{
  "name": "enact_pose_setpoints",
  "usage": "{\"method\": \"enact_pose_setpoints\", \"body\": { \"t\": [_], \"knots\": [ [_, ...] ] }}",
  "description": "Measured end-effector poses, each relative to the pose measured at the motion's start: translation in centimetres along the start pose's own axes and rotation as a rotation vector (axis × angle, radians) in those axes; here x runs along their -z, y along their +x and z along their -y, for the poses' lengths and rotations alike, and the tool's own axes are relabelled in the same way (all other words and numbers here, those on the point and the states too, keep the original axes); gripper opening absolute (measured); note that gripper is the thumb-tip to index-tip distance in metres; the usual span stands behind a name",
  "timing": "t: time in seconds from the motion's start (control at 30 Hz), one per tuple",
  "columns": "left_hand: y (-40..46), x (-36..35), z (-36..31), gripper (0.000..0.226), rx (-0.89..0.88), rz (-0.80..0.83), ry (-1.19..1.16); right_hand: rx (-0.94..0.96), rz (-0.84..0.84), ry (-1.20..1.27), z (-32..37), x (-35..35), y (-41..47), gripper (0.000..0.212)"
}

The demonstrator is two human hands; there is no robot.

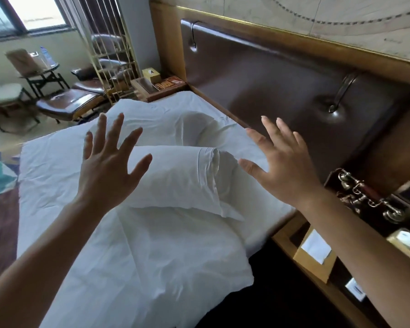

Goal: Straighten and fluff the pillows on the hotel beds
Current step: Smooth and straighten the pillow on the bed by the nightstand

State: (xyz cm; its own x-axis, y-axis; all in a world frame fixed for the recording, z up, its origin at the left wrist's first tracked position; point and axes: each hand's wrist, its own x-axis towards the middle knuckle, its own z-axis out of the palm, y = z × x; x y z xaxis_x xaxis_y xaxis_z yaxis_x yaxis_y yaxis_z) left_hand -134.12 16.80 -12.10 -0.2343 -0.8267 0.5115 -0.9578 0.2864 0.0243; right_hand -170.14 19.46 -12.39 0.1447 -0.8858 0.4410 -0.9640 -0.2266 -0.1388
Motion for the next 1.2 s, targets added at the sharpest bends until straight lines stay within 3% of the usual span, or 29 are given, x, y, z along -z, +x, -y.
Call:
{"method": "enact_pose_setpoints", "body": {
  "t": [0.2, 0.37, 0.5, 0.63, 0.9, 1.07, 1.2],
  "knots": [
    [2.3, -4.4, 0.7, 0.071, 0.043, 0.084, -0.047, -0.033, 0.029, 0.000, -2.2, -1.4, 3.0, 0.073],
    [1.6, -7.5, 1.9, 0.076, 0.204, 0.130, -0.058, -0.040, 0.146, 0.056, -3.4, -4.9, 5.5, 0.080],
    [0.8, -8.6, 2.3, 0.078, 0.271, 0.153, -0.047, -0.015, 0.189, 0.102, -5.0, -9.4, 7.6, 0.079],
    [-0.3, -11.0, 2.3, 0.075, 0.416, 0.178, 0.058, 0.017, 0.335, 0.197, -5.6, -16.0, 10.7, 0.084],
    [-0.6, -20.4, 0.3, 0.080, 0.734, 0.387, 0.042, 0.089, 0.512, 0.384, -7.1, -27.5, 13.0, 0.089],
    [0.3, -27.7, 0.3, 0.072, 0.864, 0.541, 0.082, 0.121, 0.619, 0.360, -7.9, -34.0, 14.1, 0.089],
    [0.9, -32.8, 0.1, 0.081, 0.986, 0.646, 0.016, 0.143, 0.719, 0.282, -8.6, -38.3, 13.3, 0.097]
  ]
}}
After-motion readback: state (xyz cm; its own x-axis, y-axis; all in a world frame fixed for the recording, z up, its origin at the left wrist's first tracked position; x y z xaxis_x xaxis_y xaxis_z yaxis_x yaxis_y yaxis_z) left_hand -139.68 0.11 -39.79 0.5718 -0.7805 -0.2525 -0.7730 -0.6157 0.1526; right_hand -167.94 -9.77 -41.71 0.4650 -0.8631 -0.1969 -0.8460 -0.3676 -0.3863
